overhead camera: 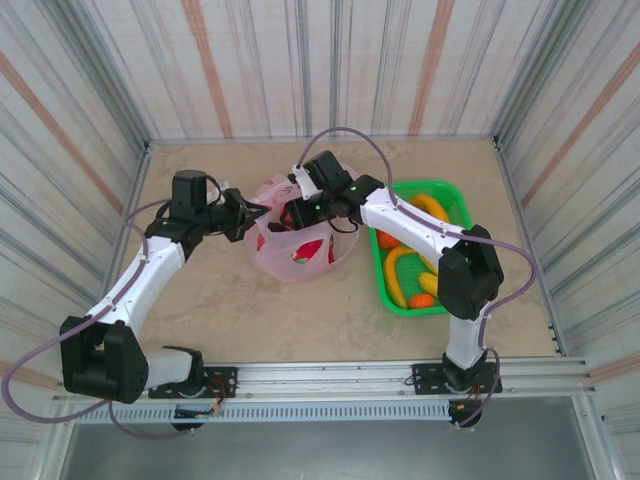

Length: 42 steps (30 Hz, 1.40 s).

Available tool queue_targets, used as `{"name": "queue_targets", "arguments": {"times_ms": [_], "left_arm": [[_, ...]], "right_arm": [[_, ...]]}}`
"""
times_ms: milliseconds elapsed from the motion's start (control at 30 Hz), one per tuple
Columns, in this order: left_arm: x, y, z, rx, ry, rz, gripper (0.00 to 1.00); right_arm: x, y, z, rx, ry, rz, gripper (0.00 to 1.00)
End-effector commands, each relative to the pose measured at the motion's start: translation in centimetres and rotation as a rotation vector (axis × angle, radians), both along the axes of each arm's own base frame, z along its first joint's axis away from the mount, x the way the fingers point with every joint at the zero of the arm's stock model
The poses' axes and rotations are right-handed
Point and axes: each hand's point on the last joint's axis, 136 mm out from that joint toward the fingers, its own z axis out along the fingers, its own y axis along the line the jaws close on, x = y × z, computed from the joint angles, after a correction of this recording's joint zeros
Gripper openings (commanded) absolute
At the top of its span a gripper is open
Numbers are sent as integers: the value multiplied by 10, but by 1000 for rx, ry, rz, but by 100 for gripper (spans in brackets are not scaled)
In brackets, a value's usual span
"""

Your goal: Place the fake fruits into the plastic bag and tie a complex knot

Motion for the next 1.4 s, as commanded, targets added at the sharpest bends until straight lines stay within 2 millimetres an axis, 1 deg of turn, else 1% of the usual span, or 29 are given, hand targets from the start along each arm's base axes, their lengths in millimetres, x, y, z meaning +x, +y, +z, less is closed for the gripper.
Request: {"name": "queue_targets", "arguments": {"times_ms": [0, 167, 467, 767, 900, 1100, 1233, 1367], "left_arm": [[-1, -3, 8, 10, -21, -15, 0], [0, -3, 7, 10, -16, -14, 0], [2, -4, 7, 8, -12, -15, 0], [1, -4, 5, 10, -12, -17, 0], [1, -3, 5, 12, -9, -17, 0], [1, -3, 3, 15, -9, -18, 0], [0, -2, 2, 18, -8, -18, 0], [0, 0, -1, 17, -3, -16, 0]], "right_arm": [[4, 7, 11, 32, 0, -12, 64], [6, 6, 11, 26, -4, -15, 73], [4, -1, 15, -1, -14, -21, 85], [1, -8, 23, -7, -26, -29, 86], [-3, -11, 34, 2, -38, -35, 86], [-12, -21, 58, 23, -57, -46, 86], [-23, -26, 78, 57, -71, -31, 86], [-38, -32, 107, 122, -91, -3, 86]]}}
